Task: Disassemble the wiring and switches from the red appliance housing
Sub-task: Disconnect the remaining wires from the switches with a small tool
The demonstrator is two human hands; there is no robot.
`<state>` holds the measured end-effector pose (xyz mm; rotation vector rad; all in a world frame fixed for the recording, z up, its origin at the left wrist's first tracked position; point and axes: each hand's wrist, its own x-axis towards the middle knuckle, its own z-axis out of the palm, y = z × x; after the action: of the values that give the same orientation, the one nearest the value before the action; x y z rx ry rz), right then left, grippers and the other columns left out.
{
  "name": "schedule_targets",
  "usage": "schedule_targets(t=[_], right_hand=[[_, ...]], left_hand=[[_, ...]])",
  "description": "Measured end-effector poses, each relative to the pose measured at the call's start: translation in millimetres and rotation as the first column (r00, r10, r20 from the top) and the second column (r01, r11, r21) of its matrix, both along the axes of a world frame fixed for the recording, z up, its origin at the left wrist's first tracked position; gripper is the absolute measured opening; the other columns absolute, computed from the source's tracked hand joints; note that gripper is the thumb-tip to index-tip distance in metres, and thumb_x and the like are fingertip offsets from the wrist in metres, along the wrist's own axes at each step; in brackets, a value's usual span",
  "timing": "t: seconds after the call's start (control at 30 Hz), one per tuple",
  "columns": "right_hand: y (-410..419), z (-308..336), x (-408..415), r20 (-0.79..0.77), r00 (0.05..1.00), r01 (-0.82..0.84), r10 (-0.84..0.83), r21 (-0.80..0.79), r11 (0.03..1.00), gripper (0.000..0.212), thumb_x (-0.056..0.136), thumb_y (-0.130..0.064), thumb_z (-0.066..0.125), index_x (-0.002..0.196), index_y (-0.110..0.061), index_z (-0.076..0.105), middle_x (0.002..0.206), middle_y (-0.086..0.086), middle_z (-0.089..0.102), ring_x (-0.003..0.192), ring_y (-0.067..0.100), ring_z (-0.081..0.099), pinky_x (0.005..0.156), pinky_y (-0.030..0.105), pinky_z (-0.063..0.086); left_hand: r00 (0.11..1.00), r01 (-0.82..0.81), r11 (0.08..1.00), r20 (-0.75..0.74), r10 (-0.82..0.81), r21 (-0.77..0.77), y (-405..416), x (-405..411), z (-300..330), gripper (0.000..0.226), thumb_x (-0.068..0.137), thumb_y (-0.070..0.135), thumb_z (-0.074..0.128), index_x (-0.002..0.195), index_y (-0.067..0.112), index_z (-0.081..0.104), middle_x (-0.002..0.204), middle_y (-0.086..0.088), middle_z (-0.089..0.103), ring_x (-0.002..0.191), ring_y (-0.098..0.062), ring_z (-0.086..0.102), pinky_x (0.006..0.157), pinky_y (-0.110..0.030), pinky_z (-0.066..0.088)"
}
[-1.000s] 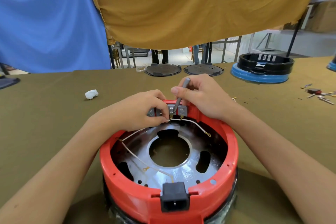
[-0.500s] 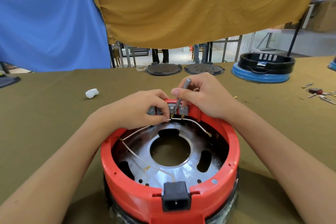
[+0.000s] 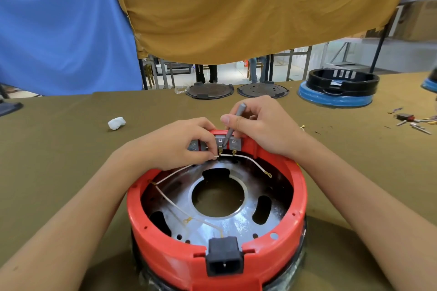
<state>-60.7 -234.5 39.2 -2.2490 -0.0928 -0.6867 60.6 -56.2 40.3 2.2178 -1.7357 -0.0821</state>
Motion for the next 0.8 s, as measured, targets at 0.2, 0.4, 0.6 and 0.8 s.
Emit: schedule_targets(t=[0.2,0.4,0.6,0.8], right_hand=[[-5.6,8.0,-9.8,0.009,0.998,-0.06,0.064,-0.249,0.967,0.017,0.089,-0.028,0.074,0.078,-0.016,0.079,0.067,-0.002,0.071,0.062,0.011,0.059,0.059,0.018,0.039],[-12.6,7.3,-9.1,-0.047,0.996,-0.084,0.077,-0.163,0.983,0.012,0.088,-0.025,0.075,0.08,-0.017,0.079,0.069,-0.007,0.072,0.065,0.006,0.063,0.062,0.014,0.042],[-11.4,3.6,-4.1,-0.079,0.993,-0.084,0.086,0.035,0.996,0.022,0.094,-0.023,0.068,0.082,-0.005,0.074,0.066,0.006,0.071,0.065,0.016,0.063,0.069,0.019,0.046],[-9.6,1.8,-0.4,-0.091,0.994,-0.046,0.056,0.107,0.993,0.024,0.096,-0.022,0.066,0.082,-0.004,0.074,0.065,0.008,0.07,0.065,0.016,0.063,0.079,0.036,0.051]], left_hand=[[1.0,-0.01,1.0,-0.003,0.01,0.009,0.3,0.0,-0.1,0.006,0.09,0.03,0.068,0.091,0.034,0.073,0.116,0.025,0.05,0.103,0.0,0.055,0.096,-0.029,0.043],[1.0,-0.008,1.0,-0.011,0.008,0.019,0.5,0.3,0.3,0.007,0.091,0.031,0.067,0.09,0.035,0.073,0.119,0.022,0.051,0.104,0.002,0.054,0.097,-0.029,0.043],[1.0,0.003,1.0,-0.002,-0.002,0.023,0.4,0.3,0.8,0.006,0.091,0.032,0.067,0.092,0.035,0.073,0.12,0.02,0.051,0.106,0.003,0.053,0.097,-0.026,0.042],[1.0,-0.002,1.0,0.002,0.002,0.029,0.2,0.5,1.1,0.006,0.091,0.033,0.067,0.092,0.035,0.073,0.121,0.02,0.05,0.108,0.004,0.051,0.098,-0.025,0.04]])
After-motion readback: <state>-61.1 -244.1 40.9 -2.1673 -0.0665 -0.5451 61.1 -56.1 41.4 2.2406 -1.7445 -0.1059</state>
